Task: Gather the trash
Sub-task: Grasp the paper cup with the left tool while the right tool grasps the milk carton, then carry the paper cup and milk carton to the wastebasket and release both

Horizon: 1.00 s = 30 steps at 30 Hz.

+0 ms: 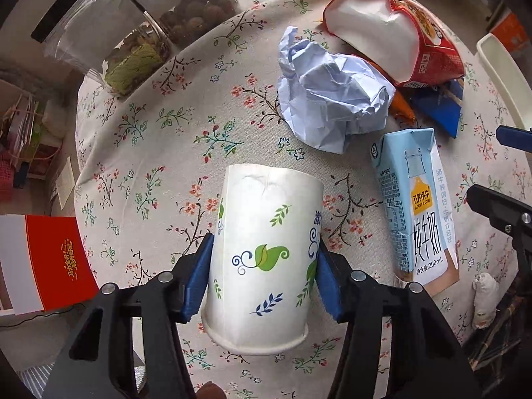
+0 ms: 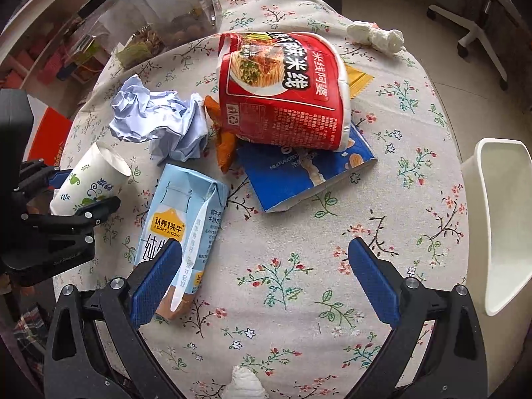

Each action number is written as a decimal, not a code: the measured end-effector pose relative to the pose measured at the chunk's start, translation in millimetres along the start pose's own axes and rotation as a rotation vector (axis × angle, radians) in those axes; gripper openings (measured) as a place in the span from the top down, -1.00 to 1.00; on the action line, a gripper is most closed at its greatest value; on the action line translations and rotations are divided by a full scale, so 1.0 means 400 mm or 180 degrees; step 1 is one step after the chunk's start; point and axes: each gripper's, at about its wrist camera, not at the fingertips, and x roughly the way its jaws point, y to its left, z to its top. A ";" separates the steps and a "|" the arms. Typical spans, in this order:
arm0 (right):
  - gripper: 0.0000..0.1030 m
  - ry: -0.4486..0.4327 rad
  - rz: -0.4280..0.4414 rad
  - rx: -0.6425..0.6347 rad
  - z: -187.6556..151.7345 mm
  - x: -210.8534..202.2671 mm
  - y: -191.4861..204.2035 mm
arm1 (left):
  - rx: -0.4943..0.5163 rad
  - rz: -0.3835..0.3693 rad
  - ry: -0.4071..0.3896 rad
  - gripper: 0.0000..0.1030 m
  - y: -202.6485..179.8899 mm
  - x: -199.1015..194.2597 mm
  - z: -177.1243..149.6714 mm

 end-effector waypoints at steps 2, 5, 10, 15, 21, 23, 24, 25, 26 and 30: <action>-0.86 0.0072 0.0030 -0.0049 0.008 0.029 0.037 | -0.0202 -0.0008 -0.0103 -0.08 0.040 -0.029 -0.026; -0.86 0.0174 0.0164 -0.0051 0.025 0.064 0.082 | -0.0526 -0.0048 -0.0267 -0.08 0.088 -0.069 -0.059; -0.88 0.0230 0.0116 -0.0132 0.037 0.115 0.120 | -0.0860 -0.0110 -0.0500 -0.09 0.117 -0.118 -0.075; -0.32 0.0090 0.0086 -0.0321 0.043 0.094 0.136 | -0.1024 -0.0189 -0.0656 -0.09 0.124 -0.141 -0.062; -0.13 -0.0143 0.0220 -0.0420 0.058 0.024 0.140 | -0.1261 -0.0277 -0.0926 -0.09 0.140 -0.175 -0.059; -0.13 -0.0332 0.0297 -0.0444 0.062 -0.027 0.148 | -0.1333 -0.0332 -0.1042 -0.09 0.148 -0.191 -0.061; -0.13 -0.0448 0.0318 -0.0455 0.065 -0.056 0.145 | -0.1357 -0.0343 -0.1102 -0.09 0.150 -0.200 -0.060; -0.13 -0.0565 0.0327 -0.0461 0.070 -0.084 0.141 | -0.1368 -0.0341 -0.1158 -0.09 0.150 -0.211 -0.059; -0.13 -0.0676 0.0335 -0.0453 0.071 -0.112 0.130 | -0.1371 -0.0333 -0.1216 -0.09 0.147 -0.221 -0.058; -0.13 -0.1159 0.0299 -0.0380 0.084 -0.211 0.077 | -0.1414 -0.0330 -0.1442 -0.10 0.129 -0.261 -0.056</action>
